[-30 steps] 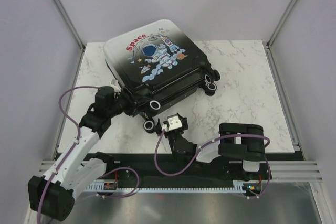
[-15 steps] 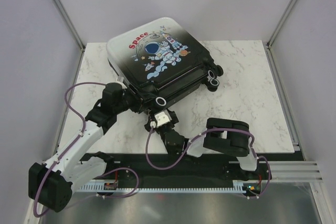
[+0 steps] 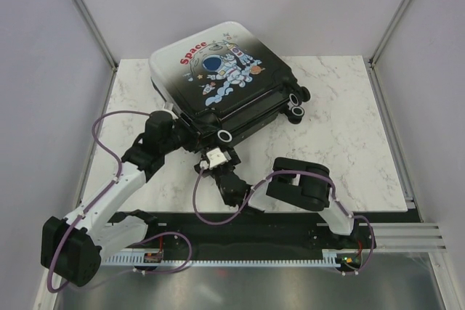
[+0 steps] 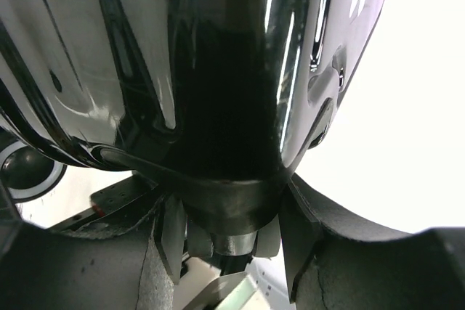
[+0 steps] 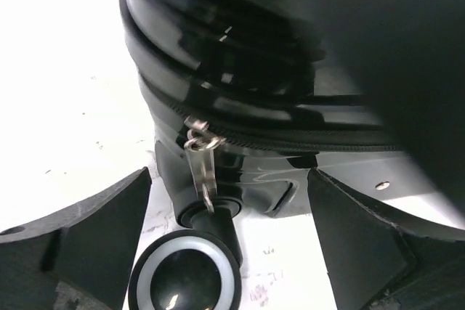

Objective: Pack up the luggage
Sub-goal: Zip the luggage at the center of the board.

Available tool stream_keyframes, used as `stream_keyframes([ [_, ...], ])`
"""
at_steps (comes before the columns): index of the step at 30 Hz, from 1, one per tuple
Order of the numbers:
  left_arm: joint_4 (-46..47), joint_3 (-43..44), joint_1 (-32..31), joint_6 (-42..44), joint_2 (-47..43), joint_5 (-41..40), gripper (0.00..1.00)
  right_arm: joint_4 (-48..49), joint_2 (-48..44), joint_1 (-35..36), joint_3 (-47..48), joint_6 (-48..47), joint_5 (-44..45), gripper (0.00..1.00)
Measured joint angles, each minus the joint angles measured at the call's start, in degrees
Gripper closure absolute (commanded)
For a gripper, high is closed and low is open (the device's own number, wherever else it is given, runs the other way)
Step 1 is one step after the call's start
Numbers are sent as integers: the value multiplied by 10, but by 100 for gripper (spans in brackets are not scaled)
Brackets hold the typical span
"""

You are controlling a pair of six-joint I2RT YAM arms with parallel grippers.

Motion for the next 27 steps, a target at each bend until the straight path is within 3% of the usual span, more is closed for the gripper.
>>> stream_keyframes([
  [3, 8, 0, 0, 0, 1, -15, 98, 1, 24, -3, 24, -15, 4, 13],
  [4, 10, 0, 0, 0, 1, -21, 98, 3, 32, -5, 33, -22, 8, 21],
  [9, 23, 0, 3, 0, 5, -43, 98, 7, 57, -8, 69, -49, 36, 38],
  [12, 24, 0, 3, 0, 5, -51, 98, 9, 68, -8, 83, -66, 54, 55],
  [15, 26, 0, 4, 0, 5, -59, 98, 9, 80, -3, 97, -73, 65, 83],
  [17, 28, 0, 4, 0, 5, -59, 98, 5, 87, 1, 109, -71, 45, 87],
  [19, 28, 0, 2, 0, 5, -52, 98, -3, 95, 4, 126, -71, 24, 98],
  [27, 29, 0, -2, 0, 5, -44, 98, -7, 94, 4, 121, -78, 28, 100],
])
